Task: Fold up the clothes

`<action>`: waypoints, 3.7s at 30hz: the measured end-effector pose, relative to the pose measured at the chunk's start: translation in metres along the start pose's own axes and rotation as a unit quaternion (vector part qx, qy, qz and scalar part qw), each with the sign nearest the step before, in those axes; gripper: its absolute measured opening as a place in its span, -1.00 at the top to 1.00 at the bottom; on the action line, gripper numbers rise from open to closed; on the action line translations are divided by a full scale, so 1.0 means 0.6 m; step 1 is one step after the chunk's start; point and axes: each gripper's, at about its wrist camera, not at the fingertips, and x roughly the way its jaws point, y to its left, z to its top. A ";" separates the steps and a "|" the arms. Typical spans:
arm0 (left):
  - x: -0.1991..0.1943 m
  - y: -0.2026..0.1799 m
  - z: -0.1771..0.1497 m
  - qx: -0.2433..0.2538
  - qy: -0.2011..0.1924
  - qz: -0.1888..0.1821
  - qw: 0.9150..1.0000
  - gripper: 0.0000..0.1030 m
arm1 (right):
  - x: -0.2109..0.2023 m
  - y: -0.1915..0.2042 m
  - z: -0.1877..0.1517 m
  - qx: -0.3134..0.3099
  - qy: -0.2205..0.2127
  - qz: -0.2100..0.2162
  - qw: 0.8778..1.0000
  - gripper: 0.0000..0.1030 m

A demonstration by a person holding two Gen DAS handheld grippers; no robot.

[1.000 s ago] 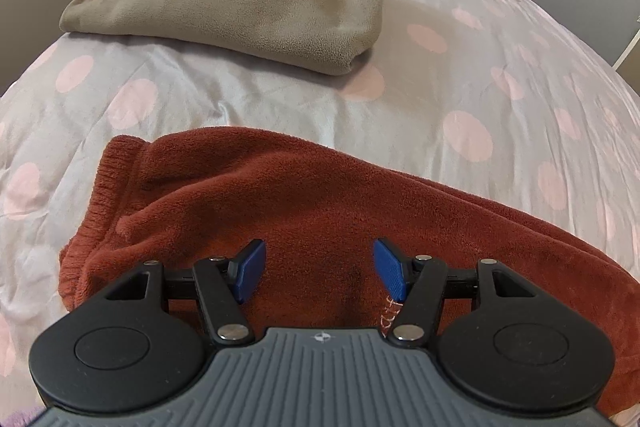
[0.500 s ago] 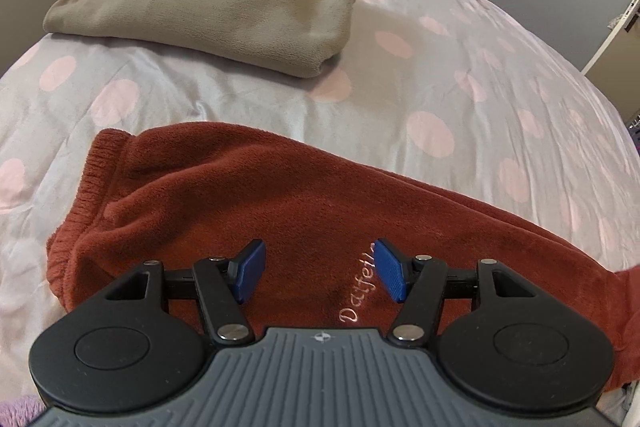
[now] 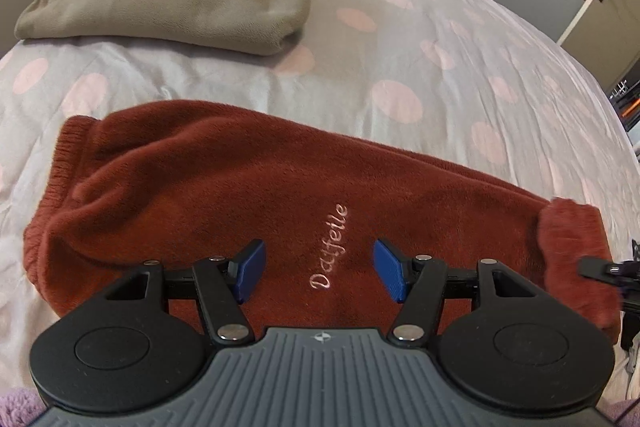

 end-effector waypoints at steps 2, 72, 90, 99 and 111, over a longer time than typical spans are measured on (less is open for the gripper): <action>0.008 -0.006 -0.006 0.004 0.007 -0.006 1.000 -0.13 | 0.030 0.005 -0.013 -0.015 -0.001 -0.013 1.000 0.41; -0.119 0.143 0.043 -0.106 -0.095 0.060 0.988 0.00 | -0.065 -0.105 -0.117 -0.151 -0.103 -0.168 0.969 -0.03; -0.084 0.384 -0.046 -0.408 -0.004 0.059 0.911 -0.16 | -0.060 -0.092 -0.123 -0.175 -0.100 -0.192 0.960 -0.03; -0.034 0.399 -0.075 -0.474 0.023 0.028 0.880 -0.19 | -0.059 -0.095 -0.121 -0.170 -0.101 -0.188 0.962 -0.04; -0.029 0.364 -0.088 -0.463 -0.066 -0.002 0.884 0.48 | -0.064 -0.091 -0.121 -0.170 -0.110 -0.185 0.962 -0.04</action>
